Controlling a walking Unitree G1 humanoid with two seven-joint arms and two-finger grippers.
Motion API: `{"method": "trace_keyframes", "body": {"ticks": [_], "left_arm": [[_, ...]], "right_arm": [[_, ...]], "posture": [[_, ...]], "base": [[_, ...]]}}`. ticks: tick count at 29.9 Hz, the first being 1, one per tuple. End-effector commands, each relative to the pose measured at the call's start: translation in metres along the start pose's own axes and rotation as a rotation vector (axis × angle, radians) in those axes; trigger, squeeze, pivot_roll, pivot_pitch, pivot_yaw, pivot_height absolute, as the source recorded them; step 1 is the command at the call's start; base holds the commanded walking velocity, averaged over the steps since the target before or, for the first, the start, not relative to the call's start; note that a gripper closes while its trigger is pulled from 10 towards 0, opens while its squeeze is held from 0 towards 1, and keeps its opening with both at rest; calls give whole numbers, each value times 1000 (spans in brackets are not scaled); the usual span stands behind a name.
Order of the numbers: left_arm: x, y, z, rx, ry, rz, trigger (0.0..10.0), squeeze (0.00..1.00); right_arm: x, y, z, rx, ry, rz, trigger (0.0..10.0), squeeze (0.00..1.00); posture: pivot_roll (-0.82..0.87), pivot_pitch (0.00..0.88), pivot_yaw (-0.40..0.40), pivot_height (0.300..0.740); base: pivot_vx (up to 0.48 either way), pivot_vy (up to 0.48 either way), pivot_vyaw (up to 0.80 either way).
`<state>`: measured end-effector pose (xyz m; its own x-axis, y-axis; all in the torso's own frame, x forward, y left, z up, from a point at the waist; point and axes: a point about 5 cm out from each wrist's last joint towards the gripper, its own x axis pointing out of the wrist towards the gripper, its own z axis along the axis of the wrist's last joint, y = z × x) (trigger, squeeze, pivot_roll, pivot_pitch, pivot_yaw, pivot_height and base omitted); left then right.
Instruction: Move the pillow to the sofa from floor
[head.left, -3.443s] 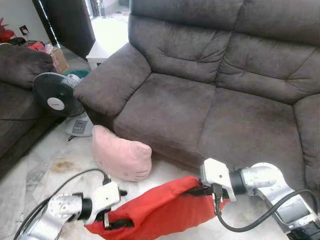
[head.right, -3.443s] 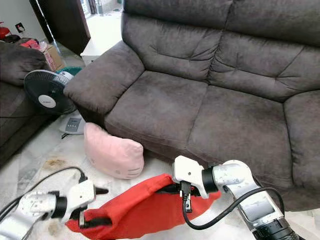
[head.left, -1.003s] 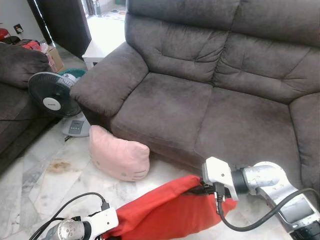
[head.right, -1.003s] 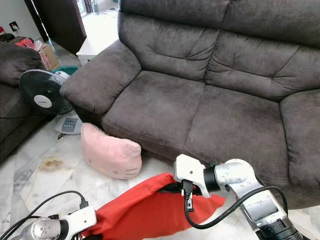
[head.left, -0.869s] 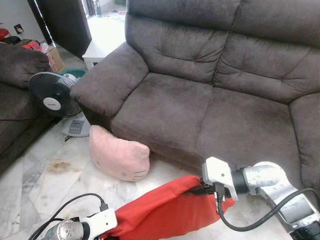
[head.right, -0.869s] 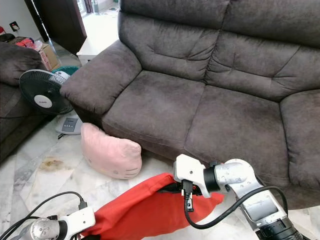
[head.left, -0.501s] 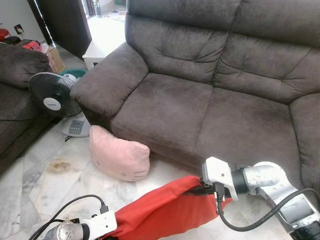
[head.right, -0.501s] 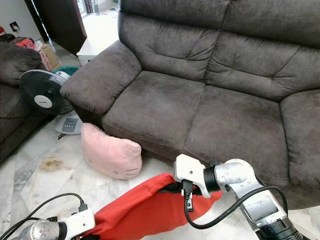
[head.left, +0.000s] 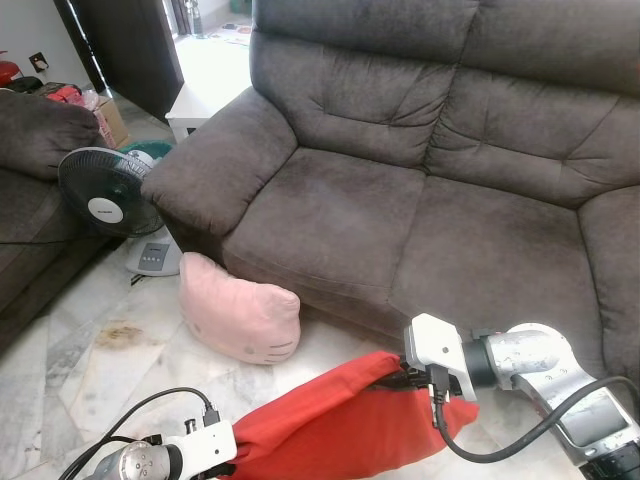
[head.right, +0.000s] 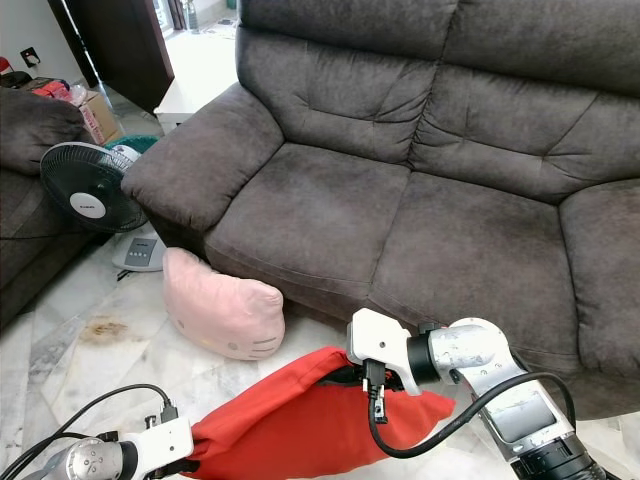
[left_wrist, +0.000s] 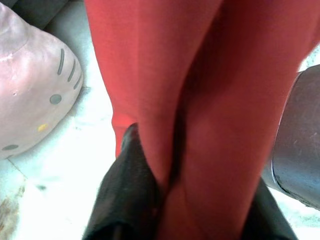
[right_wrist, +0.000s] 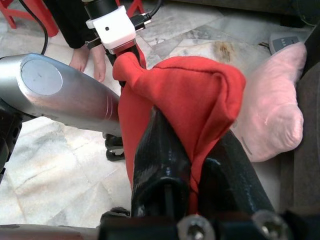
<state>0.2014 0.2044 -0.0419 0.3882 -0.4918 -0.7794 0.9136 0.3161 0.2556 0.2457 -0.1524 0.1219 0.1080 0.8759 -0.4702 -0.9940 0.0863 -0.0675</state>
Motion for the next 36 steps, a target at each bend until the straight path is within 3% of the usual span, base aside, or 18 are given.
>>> {"method": "trace_keyframes", "body": {"ticks": [1, 12, 17, 20, 22, 24, 27, 28, 29, 30, 31, 33, 35, 36], "left_arm": [[-2, -7, -10, -7, 49, -24, 0, 0], [-4, -2, -12, -18, 37, 67, 0, 0], [-3, 4, -8, 19, 27, 91, 0, 0], [-5, 28, 7, 58, -24, 242, 0, 0], [-13, 58, 24, 76, -102, 407, 0, 0], [-20, 74, 35, 78, -152, 505, 0, 0], [-37, 106, 67, 111, -247, 742, 0, 0], [-43, 115, 79, 100, -284, 817, 1098, 0], [-46, 120, 87, 89, -306, 858, 1098, 0], [-50, 124, 95, 76, -337, 902, 10000, 0], [-50, 124, 95, 76, -337, 902, 10000, 0], [-67, 134, 131, 35, -464, 1045, 10000, 0], [-78, 137, 151, 8, -554, 1151, 10000, 0], [-81, 137, 155, -4, -565, 1167, 10000, 0]], "right_arm": [[-6, -4, 21, -83, -72, -17, 10000, 0], [-3, -3, 18, -73, -78, -24, 10000, 0], [-2, -5, 17, -75, -83, -46, 10000, 0], [-1, -14, 16, -76, -110, -137, 10000, 0], [0, -23, 11, -64, -121, -235, 10000, 0], [0, -29, 6, -53, -115, -298, 10000, 0], [0, -39, -3, -64, -73, -417, 10000, 0], [0, -42, -4, -59, -65, -458, 10000, 0], [1, -44, -4, -54, -62, -482, 10000, 0], [1, -45, -4, -43, -68, -503, 10000, 0], [1, -45, -4, -43, -68, -503, 10000, 0], [-2, -53, 1, -23, -125, -672, 10000, 0], [-10, -63, 1, 21, -176, -891, 10000, 0], [-11, -64, 0, 41, -185, -927, 10000, 0]], "posture": [[154, 73, -45, 740], [157, 60, -43, 740], [156, 60, -42, 740], [156, 61, -44, 740], [156, 69, -45, 740], [163, 73, -47, 740], [166, 79, -49, 740], [167, 79, -47, 740], [167, 79, -47, 740], [166, 82, -46, 740], [166, 82, -46, 740], [166, 86, -50, 740], [166, 88, -51, 740], [166, 88, -51, 740]], "base": [[0, 0, 0], [0, 0, 0], [0, 0, 0], [0, 0, 0], [0, 0, 0], [0, 0, 0], [0, 0, 0], [0, 0, 0], [0, 0, 0], [0, 0, 0], [0, 0, 0], [0, 0, 0], [0, 0, 0], [0, 0, 0]]}}
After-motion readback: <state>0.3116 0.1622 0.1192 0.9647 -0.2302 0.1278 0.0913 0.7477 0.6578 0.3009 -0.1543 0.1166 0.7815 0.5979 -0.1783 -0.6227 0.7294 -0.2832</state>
